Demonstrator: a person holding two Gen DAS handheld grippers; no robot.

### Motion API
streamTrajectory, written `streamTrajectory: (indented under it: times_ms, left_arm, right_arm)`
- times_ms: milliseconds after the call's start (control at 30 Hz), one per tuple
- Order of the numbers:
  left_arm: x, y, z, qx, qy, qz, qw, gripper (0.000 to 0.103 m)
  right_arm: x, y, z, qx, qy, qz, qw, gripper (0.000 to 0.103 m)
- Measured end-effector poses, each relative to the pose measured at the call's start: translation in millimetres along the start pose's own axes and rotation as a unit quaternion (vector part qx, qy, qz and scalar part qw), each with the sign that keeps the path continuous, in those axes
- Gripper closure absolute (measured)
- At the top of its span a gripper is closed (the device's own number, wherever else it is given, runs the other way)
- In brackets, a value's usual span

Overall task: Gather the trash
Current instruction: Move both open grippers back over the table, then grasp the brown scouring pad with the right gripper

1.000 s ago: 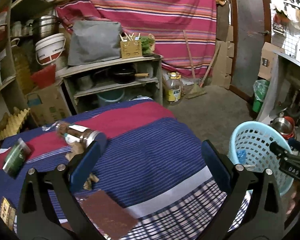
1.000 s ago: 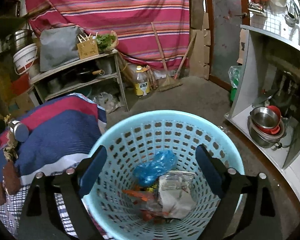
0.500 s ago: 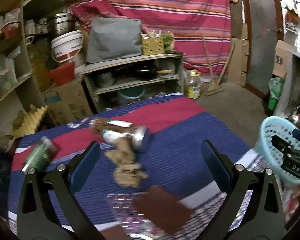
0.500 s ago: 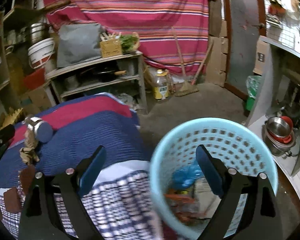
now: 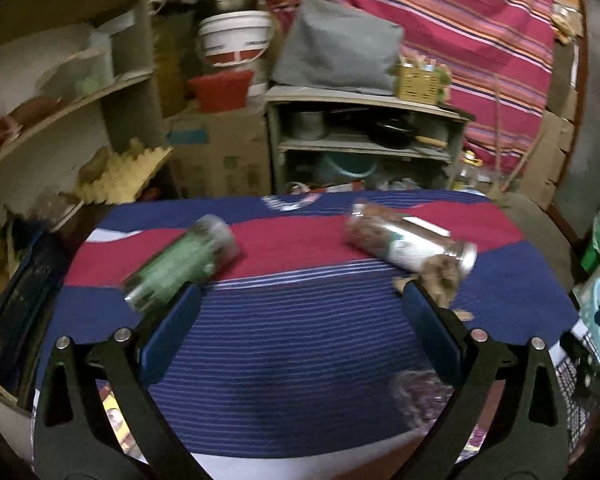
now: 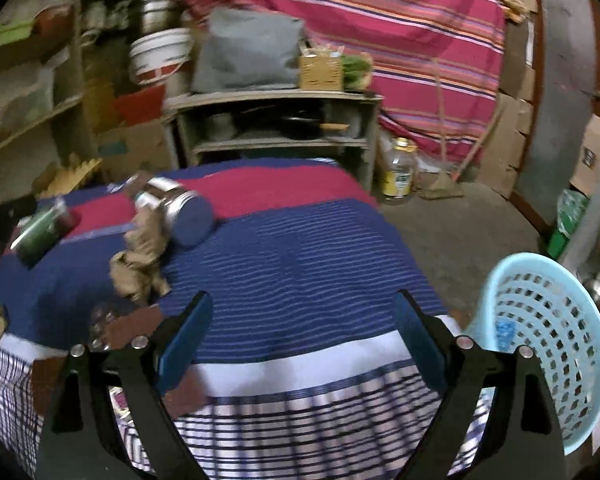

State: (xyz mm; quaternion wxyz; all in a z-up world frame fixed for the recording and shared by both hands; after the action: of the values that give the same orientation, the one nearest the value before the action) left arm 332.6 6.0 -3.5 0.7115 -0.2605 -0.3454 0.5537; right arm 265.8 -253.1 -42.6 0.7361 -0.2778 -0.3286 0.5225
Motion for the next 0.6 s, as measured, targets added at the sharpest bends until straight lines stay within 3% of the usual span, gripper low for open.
streamTrajectory:
  times_ms: [333,467,600]
  left_arm:
    - [38.6,15.4,-6.3,0.008,-0.019,0.016,0.9996,0.006]
    - [48.1,25.1,-13.1,0.020,-0.013,0.028,0.9993,0.006]
    - [48.9,29.9,-17.6,0.022,0.011,0.047,0.9986,0.006]
  right_arm:
    - [46.0,32.8,5.8,0.032,-0.049,0.064,0.996,0.014]
    - [61.4,47.6,3.3,0.056,-0.070,0.073,0.993,0.014]
    - [63.8,56.9,-5.6,0.070,-0.054,0.090,0.992,0.014]
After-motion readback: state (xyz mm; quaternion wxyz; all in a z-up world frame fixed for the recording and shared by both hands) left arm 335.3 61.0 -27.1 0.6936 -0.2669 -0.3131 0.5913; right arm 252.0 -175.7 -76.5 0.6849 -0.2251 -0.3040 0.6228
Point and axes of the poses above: each gripper's, at about its wrist camera, not at the fingertips, and z roughly against the way its jaws point, x to its left, y to its underside, the point moved 6 cm from there along -z, roughly the way its jaws point, and after that the axes turned 15 degrees about -z, right-handed, at the moved point
